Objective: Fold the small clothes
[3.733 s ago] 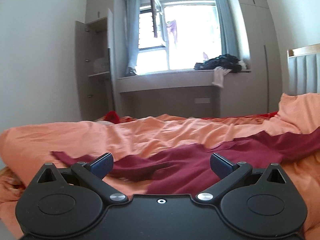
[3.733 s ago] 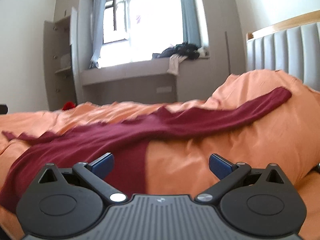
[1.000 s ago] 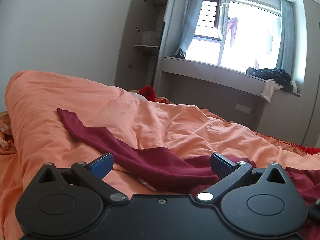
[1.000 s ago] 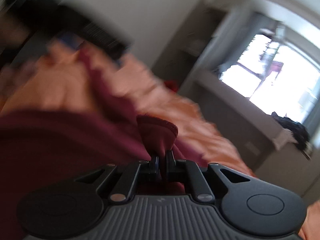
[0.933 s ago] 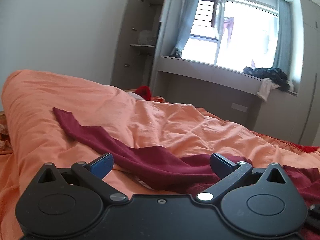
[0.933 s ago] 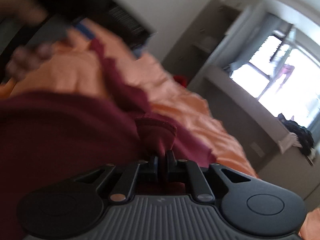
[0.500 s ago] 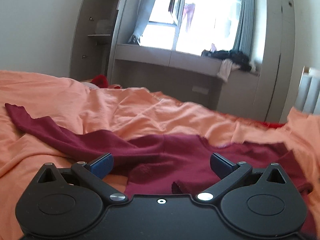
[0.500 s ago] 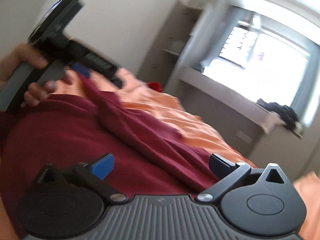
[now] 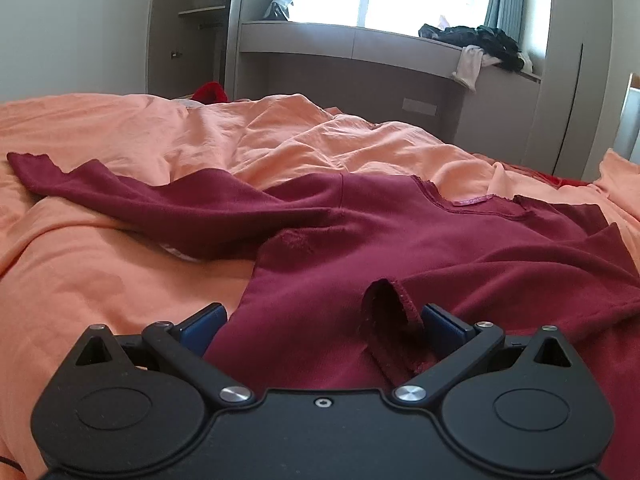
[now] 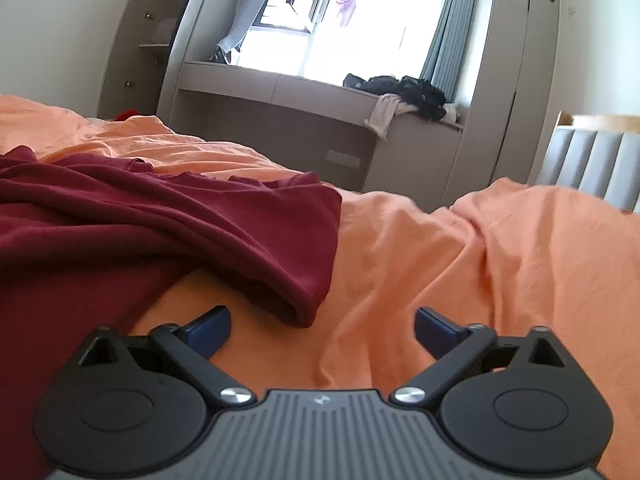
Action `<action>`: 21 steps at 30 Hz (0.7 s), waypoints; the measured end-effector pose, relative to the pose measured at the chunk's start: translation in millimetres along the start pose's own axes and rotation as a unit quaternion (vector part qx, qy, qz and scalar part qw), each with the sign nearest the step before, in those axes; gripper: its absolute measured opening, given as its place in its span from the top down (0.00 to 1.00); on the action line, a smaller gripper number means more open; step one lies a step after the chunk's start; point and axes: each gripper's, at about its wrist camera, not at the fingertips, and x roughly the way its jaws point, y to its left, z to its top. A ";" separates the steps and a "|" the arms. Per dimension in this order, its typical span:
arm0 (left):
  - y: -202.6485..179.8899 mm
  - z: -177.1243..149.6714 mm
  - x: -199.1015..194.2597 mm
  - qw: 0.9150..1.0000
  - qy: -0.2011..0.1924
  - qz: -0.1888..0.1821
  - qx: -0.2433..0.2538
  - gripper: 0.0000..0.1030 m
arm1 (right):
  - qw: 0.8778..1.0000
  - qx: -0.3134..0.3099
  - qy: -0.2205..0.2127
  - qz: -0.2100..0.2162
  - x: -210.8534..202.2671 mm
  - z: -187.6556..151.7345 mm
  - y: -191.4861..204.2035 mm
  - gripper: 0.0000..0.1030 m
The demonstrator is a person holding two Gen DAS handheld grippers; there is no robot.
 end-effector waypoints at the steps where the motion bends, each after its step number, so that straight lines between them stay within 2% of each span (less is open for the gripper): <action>1: 1.6 -1.5 -0.7 1.000 -0.001 -0.003 -0.003 0.00 | 1.000 -0.004 -0.006 -0.002 5.1 2.1 0.7 0.17; 2: 2.2 -3.1 -1.8 1.000 -0.002 -0.005 -0.004 0.00 | 1.000 -0.012 -0.010 -0.004 8.6 1.8 5.3 0.21; 4: 2.1 -4.5 -2.1 1.000 -0.003 -0.006 -0.004 0.00 | 1.000 -0.018 -0.016 -0.006 16.3 2.9 7.2 0.38; 5: 1.8 -4.7 -2.2 1.000 -0.004 -0.006 -0.004 0.00 | 1.000 -0.018 -0.012 -0.005 17.7 1.8 6.6 0.70; 6: 1.8 -4.9 -2.8 1.000 -0.005 -0.006 -0.004 0.00 | 1.000 -0.015 -0.008 -0.002 18.5 -1.6 8.8 0.92; 10: 0.0 -6.5 -4.1 1.000 -0.008 -0.005 0.002 0.00 | 1.000 -0.015 -0.012 -0.012 13.9 0.3 10.8 0.93; 13: 0.4 -7.3 -6.0 1.000 -0.009 -0.008 0.005 0.00 | 1.000 -0.013 0.001 0.006 16.2 -4.3 10.4 0.93; 16: 4.0 -8.5 -11.7 1.000 -0.023 -0.018 0.002 0.00 | 1.000 -0.011 0.007 0.016 14.3 -6.8 11.1 0.88; 17: 6.0 -9.3 -15.2 0.999 -0.032 -0.023 -0.003 0.00 | 1.000 -0.007 0.006 0.018 12.5 -6.5 9.9 0.78; 18: 7.9 -9.6 -18.3 0.999 -0.040 -0.028 -0.007 0.00 | 1.000 -0.002 0.006 0.020 9.9 -5.9 7.8 0.59; 20: 11.2 -9.8 -24.3 0.998 -0.056 -0.038 -0.015 0.00 | 1.000 0.006 0.000 0.022 2.7 -4.3 4.2 0.37; 21: 12.4 -10.0 -26.3 0.997 -0.062 -0.042 -0.019 0.00 | 1.000 0.007 -0.003 0.021 -0.9 -3.3 2.8 0.31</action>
